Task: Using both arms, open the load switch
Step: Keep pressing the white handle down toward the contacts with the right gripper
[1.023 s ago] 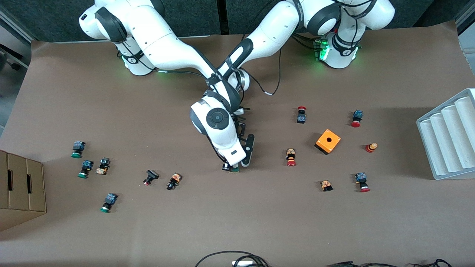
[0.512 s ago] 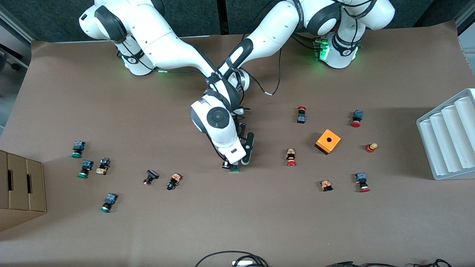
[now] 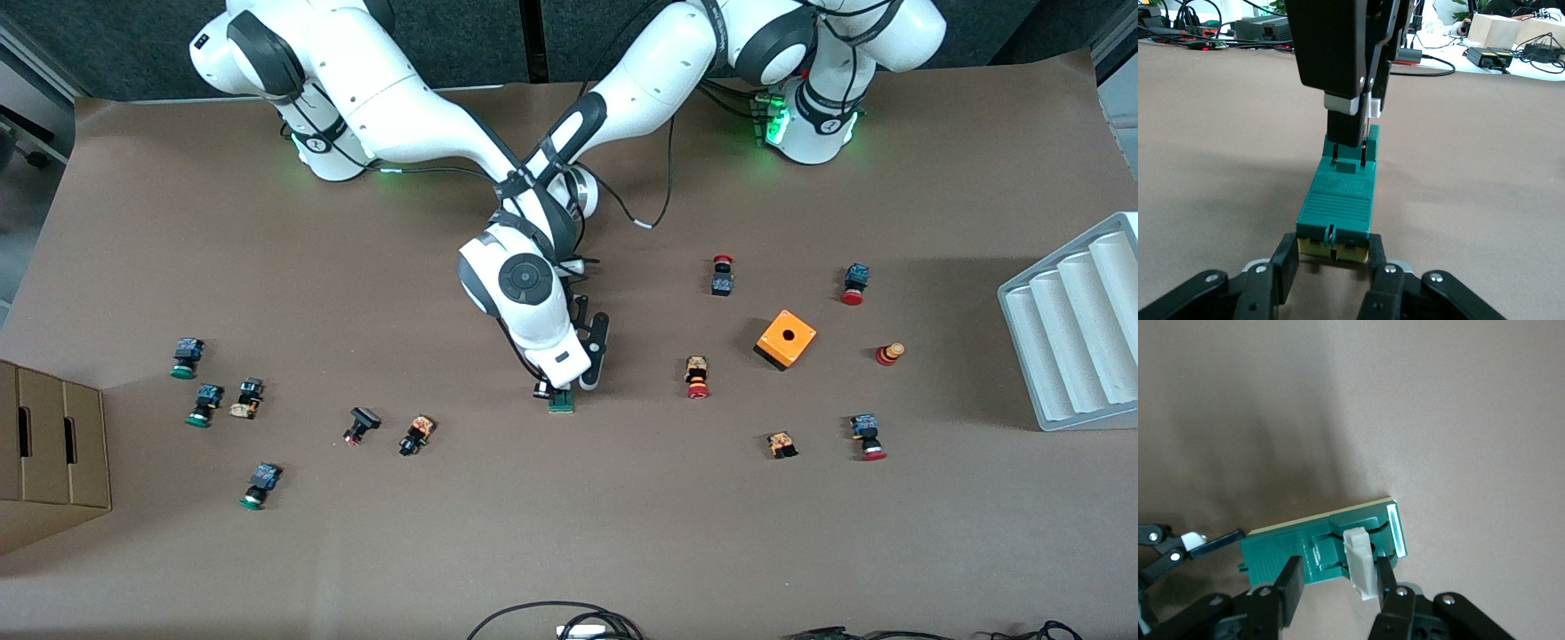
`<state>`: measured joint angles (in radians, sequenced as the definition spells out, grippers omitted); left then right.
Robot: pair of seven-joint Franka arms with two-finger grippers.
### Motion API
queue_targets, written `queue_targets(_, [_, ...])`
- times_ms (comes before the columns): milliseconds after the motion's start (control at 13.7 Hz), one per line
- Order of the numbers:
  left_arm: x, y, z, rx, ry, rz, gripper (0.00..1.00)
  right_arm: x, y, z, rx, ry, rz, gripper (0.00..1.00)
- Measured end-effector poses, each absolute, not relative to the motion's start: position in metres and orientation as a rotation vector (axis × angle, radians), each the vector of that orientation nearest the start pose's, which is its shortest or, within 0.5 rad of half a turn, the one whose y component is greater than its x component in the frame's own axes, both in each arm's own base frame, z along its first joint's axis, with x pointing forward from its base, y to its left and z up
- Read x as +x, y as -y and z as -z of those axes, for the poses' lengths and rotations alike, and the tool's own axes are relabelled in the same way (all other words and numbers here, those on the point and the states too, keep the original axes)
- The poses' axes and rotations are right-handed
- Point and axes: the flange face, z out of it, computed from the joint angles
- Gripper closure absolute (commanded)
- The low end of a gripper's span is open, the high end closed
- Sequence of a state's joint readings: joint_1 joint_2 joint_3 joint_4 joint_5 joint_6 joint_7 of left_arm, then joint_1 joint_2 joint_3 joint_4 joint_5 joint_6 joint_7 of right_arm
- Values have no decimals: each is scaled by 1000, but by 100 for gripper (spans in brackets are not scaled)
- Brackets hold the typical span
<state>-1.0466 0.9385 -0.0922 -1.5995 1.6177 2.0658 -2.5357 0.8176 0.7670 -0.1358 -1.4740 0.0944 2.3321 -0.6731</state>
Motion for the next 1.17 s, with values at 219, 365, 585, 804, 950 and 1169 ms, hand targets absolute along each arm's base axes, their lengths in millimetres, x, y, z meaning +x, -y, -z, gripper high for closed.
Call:
queue_targets(219, [331, 578, -78, -2623, 269, 1662, 54, 550, -474, -237, -2477, 1957, 151, 49])
queue_targets(365, [331, 578, -78, -2623, 269, 1662, 54, 548, -474, -238, -2476, 1958, 149, 49])
queue_targets(585, [331, 578, -78, -2623, 269, 1662, 54, 548, -474, -239, -2475, 1958, 150, 49])
queue_targets(804, [331, 578, -78, -2623, 269, 1662, 54, 547, -475, -241, -2474, 1959, 148, 50])
queue_targets(950, [331, 578, -78, -2623, 269, 1662, 54, 546, -476, -244, -2470, 1960, 143, 50])
queue_targets(1169, [331, 578, -78, -2623, 269, 1662, 54, 542, -477, -249, -2464, 1963, 134, 51])
